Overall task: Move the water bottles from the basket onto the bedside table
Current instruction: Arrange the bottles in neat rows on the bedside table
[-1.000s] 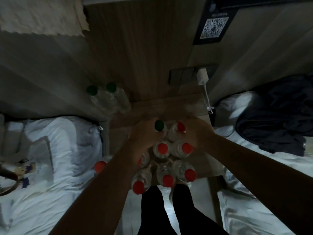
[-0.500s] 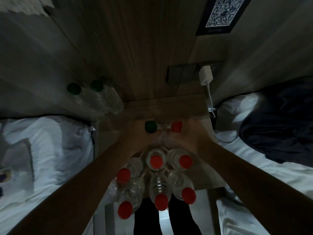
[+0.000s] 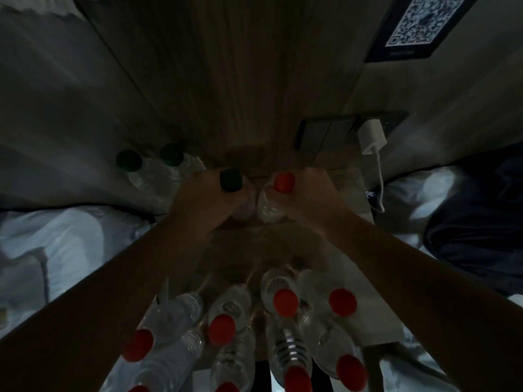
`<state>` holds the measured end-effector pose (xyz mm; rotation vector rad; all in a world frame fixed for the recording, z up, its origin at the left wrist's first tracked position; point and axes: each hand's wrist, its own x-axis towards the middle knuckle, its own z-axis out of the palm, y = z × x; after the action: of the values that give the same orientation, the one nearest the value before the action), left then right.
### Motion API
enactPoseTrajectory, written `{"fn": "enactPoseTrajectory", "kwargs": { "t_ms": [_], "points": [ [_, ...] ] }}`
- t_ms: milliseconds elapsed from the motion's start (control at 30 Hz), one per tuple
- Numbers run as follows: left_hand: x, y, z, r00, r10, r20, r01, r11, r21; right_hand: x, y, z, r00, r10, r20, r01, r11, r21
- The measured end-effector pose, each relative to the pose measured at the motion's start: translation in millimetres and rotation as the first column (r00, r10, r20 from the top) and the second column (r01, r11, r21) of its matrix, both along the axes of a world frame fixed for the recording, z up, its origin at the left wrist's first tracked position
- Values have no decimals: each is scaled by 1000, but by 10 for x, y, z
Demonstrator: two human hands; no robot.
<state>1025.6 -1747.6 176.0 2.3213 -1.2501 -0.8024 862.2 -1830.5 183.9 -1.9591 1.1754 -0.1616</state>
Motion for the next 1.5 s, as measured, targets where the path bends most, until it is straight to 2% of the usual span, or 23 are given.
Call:
{"fn": "enactPoseTrajectory", "kwargs": {
  "t_ms": [133, 200, 400, 700, 833, 933, 1033, 1100, 1233, 1300, 1400, 1433, 1500],
  "points": [
    [61, -81, -60, 993, 98, -70, -105, 989, -105, 250, -87, -71, 999, -11, -33, 9, 997, -72],
    [73, -120, -75, 993, 116, -34, -119, 987, -108, 333, -125, -109, 999, -29, -47, 23, 994, -109],
    [111, -178, -170, 986, 159, 38, -152, 977, -152, 444, -175, -189, 996, -81, -27, 78, 993, -85],
    [143, -190, -158, 975, 222, -5, -218, 954, -206, 498, -159, -91, 996, -87, 1, 87, 996, 7],
    [158, -159, -196, 984, 143, 104, -125, 979, -162, 443, -105, -148, 990, -130, 61, 127, 991, 49],
    [147, -47, -192, 993, 69, 91, -54, 986, -157, 416, -87, -204, 984, -168, 63, 164, 985, 58],
    [98, 171, -247, 985, 57, 162, -25, 980, -197, 387, -46, -371, 973, -230, -9, 229, 962, 151],
    [99, 284, -294, 988, 43, 146, -21, 988, -150, 366, 3, -533, 977, -199, -78, 212, 951, 224],
    [131, 433, -362, 997, 42, 58, -44, 999, 31, 327, 64, -758, 969, -198, -147, 246, 824, 511],
    [209, 479, -431, 997, 58, 42, -63, 990, 128, 343, 75, -846, 948, -239, -209, 317, 751, 579],
    [357, 498, -580, 995, 60, -78, -39, 966, 257, 437, 80, -933, 914, -324, -243, 404, 672, 621],
    [406, 493, -649, 987, 110, -118, -77, 963, 259, 471, 90, -945, 907, -332, -259, 419, 652, 632],
    [455, 465, -684, 903, 358, -240, -288, 916, 281, 564, 114, -962, 898, -348, -271, 435, 602, 669]
  ]
}}
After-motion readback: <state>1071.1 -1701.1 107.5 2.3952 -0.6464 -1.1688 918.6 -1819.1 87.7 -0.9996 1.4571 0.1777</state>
